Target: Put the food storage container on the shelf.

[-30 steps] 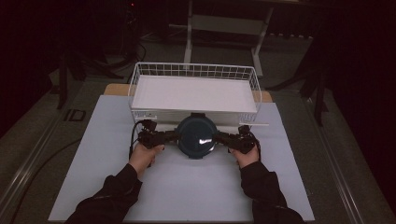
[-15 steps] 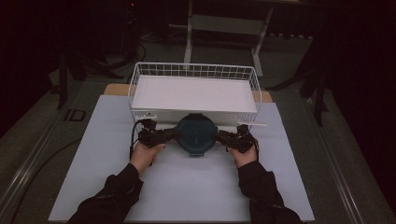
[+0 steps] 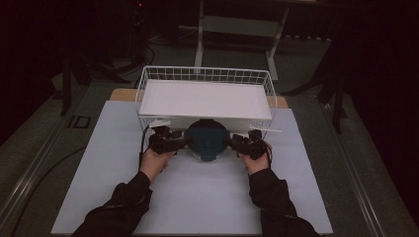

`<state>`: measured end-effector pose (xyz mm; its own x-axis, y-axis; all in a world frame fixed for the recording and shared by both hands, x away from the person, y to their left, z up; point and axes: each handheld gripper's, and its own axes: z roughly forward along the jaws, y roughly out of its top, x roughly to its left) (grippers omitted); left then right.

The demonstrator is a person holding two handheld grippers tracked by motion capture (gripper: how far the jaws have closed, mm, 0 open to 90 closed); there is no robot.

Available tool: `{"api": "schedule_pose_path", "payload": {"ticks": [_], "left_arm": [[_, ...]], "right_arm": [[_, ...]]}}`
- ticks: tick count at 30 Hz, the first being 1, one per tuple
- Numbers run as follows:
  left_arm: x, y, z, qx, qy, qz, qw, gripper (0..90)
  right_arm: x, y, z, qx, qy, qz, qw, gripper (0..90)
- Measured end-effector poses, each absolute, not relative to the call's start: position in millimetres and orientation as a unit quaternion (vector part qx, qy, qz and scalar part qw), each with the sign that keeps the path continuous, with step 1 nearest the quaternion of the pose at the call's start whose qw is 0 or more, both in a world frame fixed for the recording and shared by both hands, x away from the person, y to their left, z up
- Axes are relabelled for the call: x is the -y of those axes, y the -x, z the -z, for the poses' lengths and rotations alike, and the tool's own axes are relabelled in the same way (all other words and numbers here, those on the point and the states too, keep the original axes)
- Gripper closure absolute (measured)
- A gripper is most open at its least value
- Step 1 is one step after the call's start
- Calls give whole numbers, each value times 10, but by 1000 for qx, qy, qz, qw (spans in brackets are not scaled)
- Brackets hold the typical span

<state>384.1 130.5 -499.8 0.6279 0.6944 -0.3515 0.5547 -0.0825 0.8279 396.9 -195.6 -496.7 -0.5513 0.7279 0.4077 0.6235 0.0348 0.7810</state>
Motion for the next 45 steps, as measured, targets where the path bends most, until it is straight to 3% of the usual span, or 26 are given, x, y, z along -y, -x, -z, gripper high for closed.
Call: {"api": "schedule_pose_path", "payload": {"ticks": [7, 12, 15, 19, 24, 31, 40, 45], "left_arm": [[-1344, -3702, 4891, -417, -729, -43, 540, 146], [-1366, -3563, 4803, -398, -743, -48, 535, 110], [-1378, -3485, 4748, -391, -748, -33, 535, 0], [-1371, -3397, 4736, -392, -743, -6, 543, 0], [-1368, -3260, 4683, -376, -750, -27, 544, 0], [-1355, -3050, 4641, -351, -767, -49, 535, 0], [-1389, -2863, 4721, -348, -765, -47, 540, 0], [-1412, -2812, 4786, -348, -763, -51, 542, 0]], "right_arm": [[1976, -3888, 4916, -727, -458, -507, 71, 391], [2010, -3798, 4843, -732, -451, -505, 75, 406], [2018, -3723, 4806, -739, -442, -504, 76, 451], [2011, -3617, 4762, -740, -436, -508, 64, 489], [1978, -3485, 4730, -744, -426, -512, 53, 597], [1878, -3324, 4779, -762, -405, -503, 50, 657], [1644, -3223, 4924, -792, -383, -474, 42, 887], [1522, -3238, 4975, -800, -378, -464, 37, 898]]}}
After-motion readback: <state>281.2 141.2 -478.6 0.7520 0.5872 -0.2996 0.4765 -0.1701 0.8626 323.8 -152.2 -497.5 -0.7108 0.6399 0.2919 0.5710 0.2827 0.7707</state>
